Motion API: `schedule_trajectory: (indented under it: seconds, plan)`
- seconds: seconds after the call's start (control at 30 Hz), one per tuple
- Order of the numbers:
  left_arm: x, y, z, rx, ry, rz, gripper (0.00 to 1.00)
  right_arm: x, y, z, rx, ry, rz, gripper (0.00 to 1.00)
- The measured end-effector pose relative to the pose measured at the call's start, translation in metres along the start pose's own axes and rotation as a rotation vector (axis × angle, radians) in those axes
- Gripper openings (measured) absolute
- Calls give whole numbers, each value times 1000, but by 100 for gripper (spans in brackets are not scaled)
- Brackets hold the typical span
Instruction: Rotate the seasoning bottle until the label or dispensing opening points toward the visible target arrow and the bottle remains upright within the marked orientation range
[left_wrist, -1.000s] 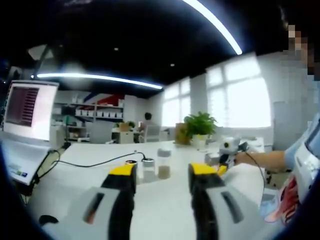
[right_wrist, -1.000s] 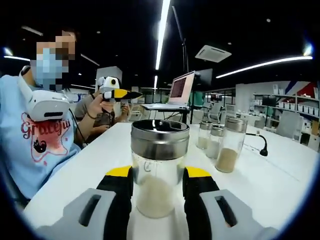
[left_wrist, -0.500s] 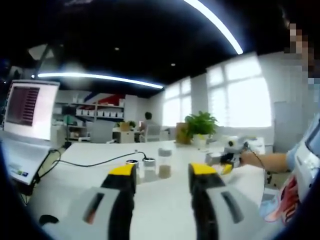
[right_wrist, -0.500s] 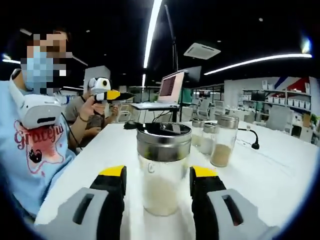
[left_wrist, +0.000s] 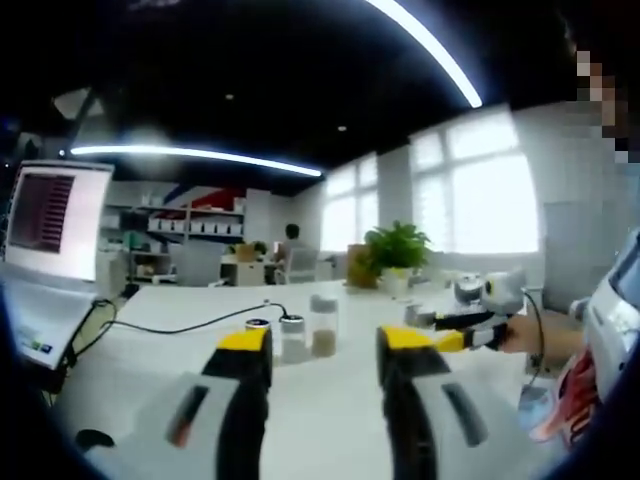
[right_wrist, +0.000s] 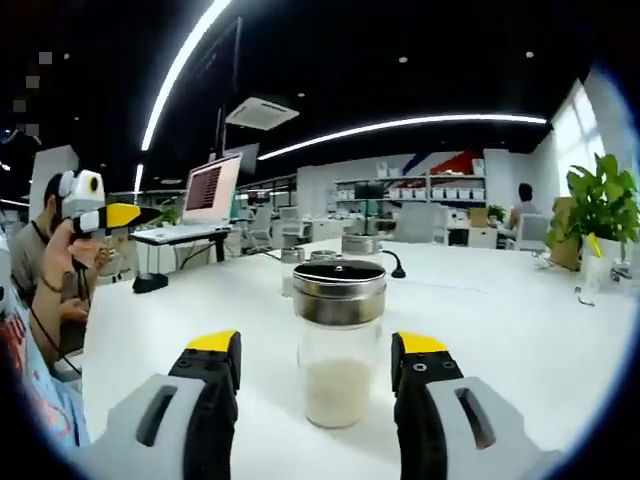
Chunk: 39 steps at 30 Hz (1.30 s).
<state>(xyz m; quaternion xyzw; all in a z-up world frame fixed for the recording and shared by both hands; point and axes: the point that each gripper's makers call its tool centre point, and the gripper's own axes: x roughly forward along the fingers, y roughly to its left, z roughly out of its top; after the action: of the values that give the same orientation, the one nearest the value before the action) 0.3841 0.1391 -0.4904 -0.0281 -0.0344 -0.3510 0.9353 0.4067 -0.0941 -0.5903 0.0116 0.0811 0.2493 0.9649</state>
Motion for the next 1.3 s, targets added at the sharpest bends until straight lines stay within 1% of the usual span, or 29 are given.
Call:
schedule_trajectory:
  seconds: [0.03,0.07,0.1,0.17,0.2,0.23,0.27,0.3,0.33,0.4,0.43,0.47,0.5,0.57,0.6,0.63,0.73,0.97,1.13,1.2,1.3]
  plan:
    - [0,1,0,0,0,2,44,3,0,-3,38,7,-17,67]
    - [0,2,0,1,0,4,44,5,-5,-3,52,-2,-65,68]
    - [0,2,0,1,1,6,44,8,-8,-2,25,-15,-95,67]
    - [0,4,-1,-2,3,7,44,11,-9,4,5,-54,-140,64]
    - [0,4,-1,-3,4,8,44,12,-8,6,-3,-69,-147,63]
    - [0,4,-2,-3,4,7,44,15,-5,13,-8,-109,-137,60]
    - [0,4,-2,-3,5,7,44,15,-4,14,11,-117,-132,57]
    - [0,4,-2,-5,5,7,44,16,-8,12,33,-102,-156,56]
    - [0,4,-2,-6,5,7,44,18,-9,11,25,-91,-157,54]
    - [0,4,-2,-4,2,6,44,16,-17,10,36,-105,-198,46]
    - [0,3,-2,-4,2,6,44,16,-18,9,36,-103,-206,43]
    - [0,3,-2,-5,2,5,44,15,-22,9,30,-110,-230,40]
    - [0,4,-2,-5,4,5,44,16,-21,9,27,-111,-220,40]
    - [1,4,-3,-6,6,8,44,18,-24,9,12,-127,-234,39]
    - [1,5,-3,-10,4,11,44,18,-26,10,16,-133,-228,39]
    - [1,5,-3,-12,3,12,44,18,-26,10,27,-131,-219,39]
    - [2,3,-3,-9,6,6,44,17,-24,10,15,-121,-210,39]
    - [2,1,-4,-9,10,1,44,19,-25,9,-9,-128,-209,39]
    - [1,2,-3,-8,8,8,44,19,-26,9,-18,-114,-206,39]
    - [1,3,-4,-8,13,7,44,19,-26,9,-23,-112,-189,39]
    - [1,1,-5,3,19,3,44,18,-26,9,-39,-118,-134,39]
